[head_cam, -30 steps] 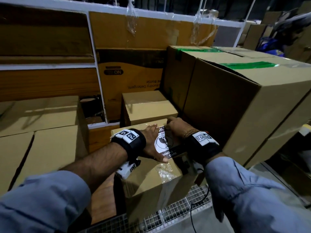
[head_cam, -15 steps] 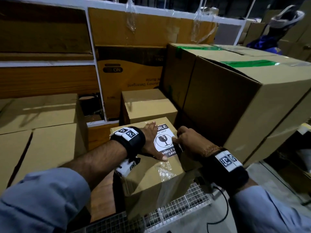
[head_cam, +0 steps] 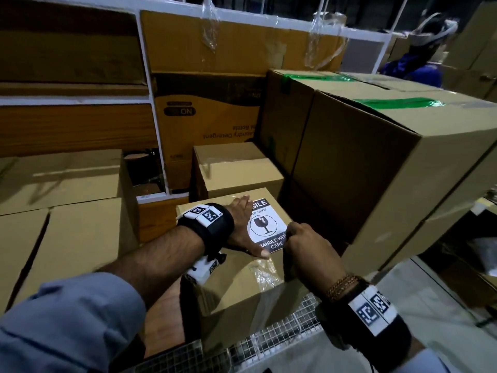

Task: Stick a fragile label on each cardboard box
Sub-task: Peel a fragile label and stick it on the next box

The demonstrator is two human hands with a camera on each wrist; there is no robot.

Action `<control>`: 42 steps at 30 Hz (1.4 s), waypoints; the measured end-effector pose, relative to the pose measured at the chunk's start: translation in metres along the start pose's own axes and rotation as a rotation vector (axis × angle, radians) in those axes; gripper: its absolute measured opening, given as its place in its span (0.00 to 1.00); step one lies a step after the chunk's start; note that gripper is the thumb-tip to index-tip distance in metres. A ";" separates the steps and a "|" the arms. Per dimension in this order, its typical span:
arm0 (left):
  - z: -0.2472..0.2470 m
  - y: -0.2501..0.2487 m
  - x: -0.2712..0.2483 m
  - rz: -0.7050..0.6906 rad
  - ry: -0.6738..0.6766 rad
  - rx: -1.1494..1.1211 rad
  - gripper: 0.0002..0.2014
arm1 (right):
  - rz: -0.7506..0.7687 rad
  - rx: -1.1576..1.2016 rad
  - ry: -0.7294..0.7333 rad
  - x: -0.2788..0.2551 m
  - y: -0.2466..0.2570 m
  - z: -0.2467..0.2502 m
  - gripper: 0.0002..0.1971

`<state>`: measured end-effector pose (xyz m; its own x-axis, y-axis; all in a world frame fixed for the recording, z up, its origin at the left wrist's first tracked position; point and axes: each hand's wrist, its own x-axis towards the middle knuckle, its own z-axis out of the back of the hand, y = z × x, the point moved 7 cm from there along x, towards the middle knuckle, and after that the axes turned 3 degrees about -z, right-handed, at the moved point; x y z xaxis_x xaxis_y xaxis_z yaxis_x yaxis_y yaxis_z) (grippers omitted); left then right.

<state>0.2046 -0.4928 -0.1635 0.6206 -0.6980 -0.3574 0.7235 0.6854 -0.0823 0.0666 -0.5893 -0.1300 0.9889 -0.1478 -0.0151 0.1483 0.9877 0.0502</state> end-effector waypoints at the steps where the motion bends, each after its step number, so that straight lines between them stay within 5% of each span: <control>1: 0.001 0.001 0.000 -0.006 -0.001 0.000 0.74 | 0.027 0.033 -0.006 -0.003 0.005 0.000 0.17; 7: 0.014 0.014 -0.001 -0.044 -0.001 -0.019 0.45 | 0.102 0.062 -0.065 -0.010 0.013 -0.010 0.11; 14: 0.019 0.004 -0.003 -0.003 0.005 0.041 0.33 | 0.261 0.140 -0.035 -0.012 0.033 -0.013 0.04; 20: 0.034 0.004 -0.005 0.053 -0.063 0.177 0.28 | 0.275 0.176 -0.059 -0.007 0.030 -0.009 0.05; 29: 0.050 0.029 -0.007 0.117 -0.101 0.062 0.27 | 0.257 0.007 0.074 0.016 0.045 -0.003 0.22; 38: 0.053 0.051 0.002 0.088 -0.131 0.003 0.19 | 0.204 -0.040 0.090 0.057 0.061 0.005 0.15; 42: 0.050 0.064 0.003 0.110 -0.183 -0.095 0.24 | 0.209 -0.074 0.092 0.073 0.064 0.006 0.24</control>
<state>0.2680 -0.4612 -0.1238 0.7449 -0.6381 -0.1947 0.6221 0.7698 -0.1429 0.1480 -0.5366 -0.1220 0.9927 0.0622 -0.1029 -0.0638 0.9979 -0.0118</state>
